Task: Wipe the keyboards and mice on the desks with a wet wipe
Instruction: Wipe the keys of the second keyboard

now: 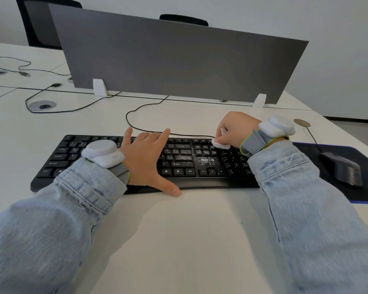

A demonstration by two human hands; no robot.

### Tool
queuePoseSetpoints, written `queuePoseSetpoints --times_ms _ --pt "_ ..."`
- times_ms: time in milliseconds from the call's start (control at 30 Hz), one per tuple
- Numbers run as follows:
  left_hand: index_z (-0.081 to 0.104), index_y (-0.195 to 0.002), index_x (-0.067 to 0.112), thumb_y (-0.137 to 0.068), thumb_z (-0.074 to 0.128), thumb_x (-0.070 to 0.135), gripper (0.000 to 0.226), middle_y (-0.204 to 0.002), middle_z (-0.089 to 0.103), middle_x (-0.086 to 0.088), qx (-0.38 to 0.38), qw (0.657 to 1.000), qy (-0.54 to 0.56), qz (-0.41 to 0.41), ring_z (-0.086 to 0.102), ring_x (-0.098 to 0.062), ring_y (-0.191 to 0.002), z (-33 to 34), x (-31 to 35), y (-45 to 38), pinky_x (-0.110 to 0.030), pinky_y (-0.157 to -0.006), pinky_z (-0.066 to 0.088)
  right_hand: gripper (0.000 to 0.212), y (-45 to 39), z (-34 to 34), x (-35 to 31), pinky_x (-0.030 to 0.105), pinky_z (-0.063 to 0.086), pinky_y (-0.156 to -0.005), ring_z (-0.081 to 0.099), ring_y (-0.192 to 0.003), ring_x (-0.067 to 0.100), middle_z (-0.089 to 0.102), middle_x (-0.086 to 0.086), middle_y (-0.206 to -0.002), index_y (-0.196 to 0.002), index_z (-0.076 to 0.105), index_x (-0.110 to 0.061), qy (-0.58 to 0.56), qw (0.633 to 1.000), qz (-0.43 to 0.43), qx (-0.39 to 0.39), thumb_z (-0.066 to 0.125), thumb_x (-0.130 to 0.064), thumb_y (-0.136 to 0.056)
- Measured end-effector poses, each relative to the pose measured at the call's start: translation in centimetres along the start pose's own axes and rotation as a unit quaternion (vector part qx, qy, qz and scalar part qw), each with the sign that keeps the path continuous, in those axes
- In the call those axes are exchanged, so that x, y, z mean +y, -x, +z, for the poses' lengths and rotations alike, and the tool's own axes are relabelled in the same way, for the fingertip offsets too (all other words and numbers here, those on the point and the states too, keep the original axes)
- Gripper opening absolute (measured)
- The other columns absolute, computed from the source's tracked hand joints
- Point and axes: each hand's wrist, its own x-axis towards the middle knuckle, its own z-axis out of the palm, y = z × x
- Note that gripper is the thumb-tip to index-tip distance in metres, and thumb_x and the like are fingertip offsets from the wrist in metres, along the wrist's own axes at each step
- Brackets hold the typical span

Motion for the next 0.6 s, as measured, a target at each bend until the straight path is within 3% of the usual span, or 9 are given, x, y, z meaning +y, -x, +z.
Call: queuePoseSetpoints --times_ms 100,167,233,300,433,600 --pt "-0.015 -0.157 0.024 -0.03 0.035 0.106 0.16 -0.163 0.019 0.007 0.011 1.0 -0.002 0.002 0.014 -0.02 -0.152 0.1 0.0 0.0 -0.06 -0.121 -0.009 0.019 -0.1 -0.1 1.2 0.024 0.037 -0.057 0.047 -0.065 0.016 0.057 0.005 -0.07 -0.08 0.074 -0.003 0.029 0.999 0.031 0.008 0.056 -0.01 -0.079" --pt "-0.014 -0.157 0.024 -0.03 0.034 0.106 0.16 -0.163 0.02 0.007 0.013 1.0 -0.003 0.001 0.014 -0.02 -0.152 0.2 -0.1 -0.1 -0.061 -0.121 -0.009 0.017 -0.3 0.2 1.2 0.029 0.048 -0.067 0.059 -0.076 0.021 0.061 0.0 -0.075 -0.067 0.068 -0.017 0.027 0.997 0.026 0.071 0.059 -0.019 -0.082" --pt "-0.015 -0.157 0.024 -0.03 0.034 0.106 0.16 -0.163 0.019 0.007 0.01 1.0 -0.002 0.002 0.014 -0.02 -0.152 0.2 -0.1 -0.1 -0.061 -0.12 -0.009 0.018 -0.4 0.5 0.1 0.035 0.049 -0.079 0.057 -0.085 0.019 0.055 -0.01 -0.076 -0.067 0.06 -0.026 -0.02 0.989 -0.006 0.148 0.061 -0.029 -0.085" --pt "-0.016 -0.157 0.024 -0.03 0.035 0.106 0.159 -0.164 0.017 0.007 0.008 1.0 -0.003 0.002 0.013 -0.02 -0.152 0.2 -0.1 -0.1 -0.06 -0.12 -0.01 0.012 -0.4 1.1 -1.8 0.034 0.045 -0.08 0.051 -0.084 0.014 0.049 -0.014 -0.073 -0.074 0.063 -0.028 -0.078 0.979 -0.059 0.178 0.063 -0.032 -0.086" --pt "-0.018 -0.156 0.026 -0.034 0.041 0.106 0.158 -0.165 0.013 0.006 -0.001 1.0 0.0 0.0 0.009 -0.021 -0.153 0.1 0.0 -0.1 -0.06 -0.12 -0.011 0.009 -0.9 3.2 -3.5 0.039 0.045 -0.086 0.055 -0.089 0.015 0.054 -0.015 -0.081 -0.079 0.064 -0.028 -0.1 0.981 -0.101 0.129 0.065 -0.033 -0.087" --pt "-0.018 -0.157 0.025 -0.031 0.036 0.106 0.16 -0.166 0.012 0.007 -0.005 1.0 0.001 0.001 0.007 -0.019 -0.153 0.0 0.0 0.0 -0.061 -0.12 -0.011 0.008 -1.0 2.1 -0.7 0.04 0.049 -0.087 0.055 -0.088 0.015 0.051 -0.015 -0.081 -0.078 0.063 -0.029 -0.041 0.992 -0.068 0.094 0.066 -0.029 -0.085"
